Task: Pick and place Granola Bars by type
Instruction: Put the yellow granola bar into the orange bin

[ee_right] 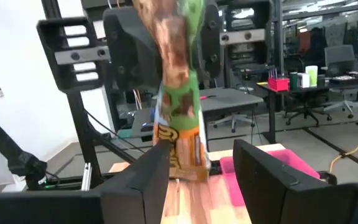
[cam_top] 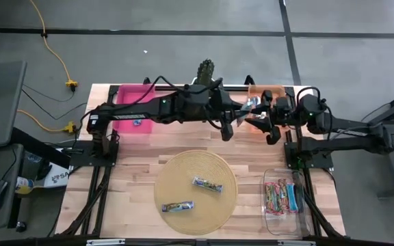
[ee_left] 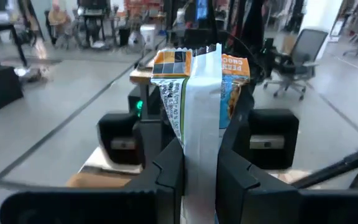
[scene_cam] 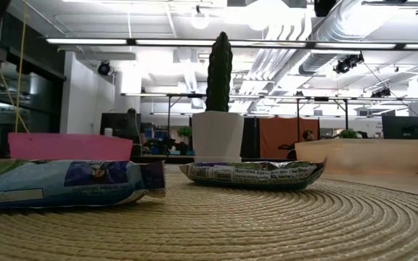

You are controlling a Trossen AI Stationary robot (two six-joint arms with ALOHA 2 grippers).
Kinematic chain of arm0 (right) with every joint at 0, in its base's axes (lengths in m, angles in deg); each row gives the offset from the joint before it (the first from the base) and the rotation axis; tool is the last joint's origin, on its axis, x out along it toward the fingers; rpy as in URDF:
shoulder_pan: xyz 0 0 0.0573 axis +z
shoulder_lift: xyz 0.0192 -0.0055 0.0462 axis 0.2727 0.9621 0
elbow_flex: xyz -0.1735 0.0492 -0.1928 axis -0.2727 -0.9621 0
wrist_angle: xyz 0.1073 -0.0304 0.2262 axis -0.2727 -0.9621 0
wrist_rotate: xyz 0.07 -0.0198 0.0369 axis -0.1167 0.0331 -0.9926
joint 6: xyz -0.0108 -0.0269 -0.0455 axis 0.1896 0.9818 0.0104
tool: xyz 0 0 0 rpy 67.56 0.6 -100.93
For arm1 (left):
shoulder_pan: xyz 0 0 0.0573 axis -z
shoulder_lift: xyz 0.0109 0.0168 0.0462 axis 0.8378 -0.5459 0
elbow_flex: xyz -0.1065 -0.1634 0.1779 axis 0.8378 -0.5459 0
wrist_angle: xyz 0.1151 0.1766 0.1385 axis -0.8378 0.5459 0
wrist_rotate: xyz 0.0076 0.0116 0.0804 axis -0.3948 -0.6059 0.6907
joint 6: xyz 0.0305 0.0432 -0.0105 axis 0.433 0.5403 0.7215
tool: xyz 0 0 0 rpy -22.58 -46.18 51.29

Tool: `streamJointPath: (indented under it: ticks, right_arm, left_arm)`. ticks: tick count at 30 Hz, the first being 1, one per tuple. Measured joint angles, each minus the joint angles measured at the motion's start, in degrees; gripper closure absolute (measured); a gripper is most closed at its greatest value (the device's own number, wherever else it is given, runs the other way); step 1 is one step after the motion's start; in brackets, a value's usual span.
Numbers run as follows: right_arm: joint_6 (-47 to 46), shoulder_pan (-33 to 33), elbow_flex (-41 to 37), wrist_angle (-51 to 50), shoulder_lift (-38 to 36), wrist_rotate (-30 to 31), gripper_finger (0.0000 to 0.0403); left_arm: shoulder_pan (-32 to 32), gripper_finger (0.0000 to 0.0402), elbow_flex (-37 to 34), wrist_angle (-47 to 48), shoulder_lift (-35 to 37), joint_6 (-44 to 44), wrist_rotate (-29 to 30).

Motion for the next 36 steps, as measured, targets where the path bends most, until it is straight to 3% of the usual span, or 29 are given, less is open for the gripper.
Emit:
streamJointPath:
  ticks: [9, 17, 29, 36]
  right_arm:
    - [-0.1, 0.0, 0.0, 2.2, 1.5, -1.6, 0.0242]
    - [-0.5, 0.0, 0.0, 4.1, 1.5, -7.2, 0.0241]
    - [-0.7, 0.0, 0.0, 5.2, 3.1, -7.5, 0.0188]
    - [-1.6, 0.0, 0.0, 11.6, 7.1, -7.5, 0.0183]
  left_arm:
    - [-0.1, 0.0345, 0.0, -2.0, -1.1, 0.1, -1.0]
    - [0.0, 0.0345, 0.0, -2.1, -1.1, 0.4, -1.3]
    - [-0.1, 0.0345, 0.0, -2.2, -1.1, 1.6, -1.0]
    - [-0.1, 0.0345, 0.0, -2.4, -1.1, 1.9, -0.4]
